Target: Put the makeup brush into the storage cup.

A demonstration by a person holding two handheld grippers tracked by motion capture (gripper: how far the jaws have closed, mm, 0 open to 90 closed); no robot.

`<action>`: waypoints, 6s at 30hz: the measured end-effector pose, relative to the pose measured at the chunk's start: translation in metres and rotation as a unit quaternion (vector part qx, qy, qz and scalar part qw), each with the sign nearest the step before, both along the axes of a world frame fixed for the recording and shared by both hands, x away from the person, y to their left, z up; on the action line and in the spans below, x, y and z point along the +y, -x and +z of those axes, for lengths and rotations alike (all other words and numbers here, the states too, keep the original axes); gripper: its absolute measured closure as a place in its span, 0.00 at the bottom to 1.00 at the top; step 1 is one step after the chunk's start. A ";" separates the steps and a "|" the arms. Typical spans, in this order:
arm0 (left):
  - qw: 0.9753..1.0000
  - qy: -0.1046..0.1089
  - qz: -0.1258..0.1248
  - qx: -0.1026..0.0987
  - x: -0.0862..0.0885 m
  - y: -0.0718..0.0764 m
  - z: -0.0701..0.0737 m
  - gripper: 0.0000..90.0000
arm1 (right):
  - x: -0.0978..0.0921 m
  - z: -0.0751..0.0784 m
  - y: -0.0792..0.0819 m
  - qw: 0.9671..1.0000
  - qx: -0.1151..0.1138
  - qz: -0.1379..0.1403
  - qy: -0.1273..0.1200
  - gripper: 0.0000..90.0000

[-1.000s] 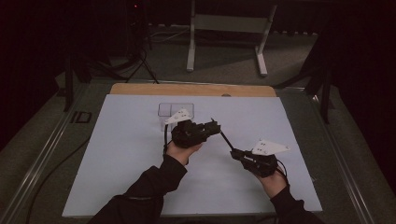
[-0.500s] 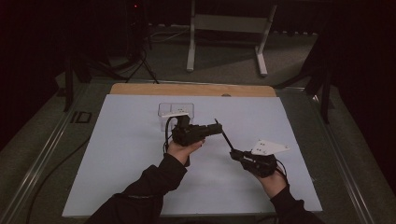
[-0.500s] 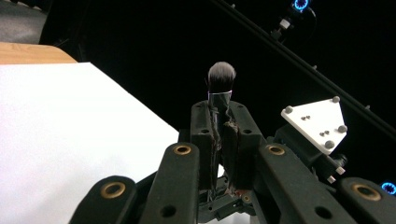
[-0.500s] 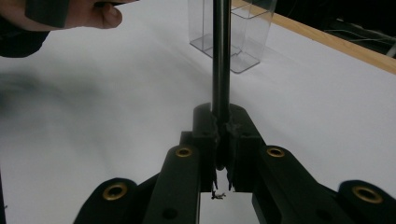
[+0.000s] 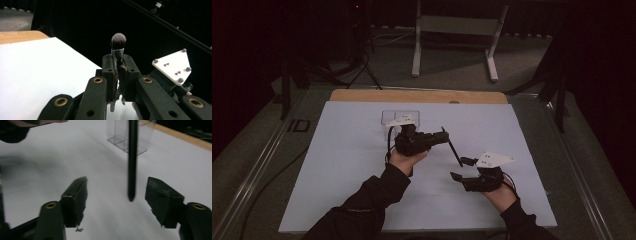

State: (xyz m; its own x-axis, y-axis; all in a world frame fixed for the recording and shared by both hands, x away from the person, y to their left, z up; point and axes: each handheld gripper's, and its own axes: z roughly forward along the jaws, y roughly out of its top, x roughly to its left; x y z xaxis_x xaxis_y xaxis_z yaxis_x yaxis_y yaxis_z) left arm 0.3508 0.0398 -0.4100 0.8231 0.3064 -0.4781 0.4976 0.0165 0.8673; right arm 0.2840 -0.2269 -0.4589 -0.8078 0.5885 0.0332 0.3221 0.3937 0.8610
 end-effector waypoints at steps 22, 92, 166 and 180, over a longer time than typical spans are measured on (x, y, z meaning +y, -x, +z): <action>0.996 -0.060 0.016 -0.056 0.007 0.009 0.027 0.95 | -0.009 -0.001 -0.005 0.999 -0.014 -0.032 -0.019 0.16; 0.933 -0.246 0.225 -0.136 0.075 -0.034 0.106 0.95 | -0.010 0.000 -0.006 0.999 -0.022 -0.020 -0.039 0.16; 0.925 -0.304 0.228 0.023 0.065 -0.103 0.004 0.94 | -0.013 -0.001 -0.007 0.999 -0.016 -0.020 -0.044 0.16; 0.904 -0.330 0.269 0.040 0.061 -0.103 0.012 0.23 | -0.013 -0.001 -0.007 0.999 -0.016 -0.020 -0.044 0.16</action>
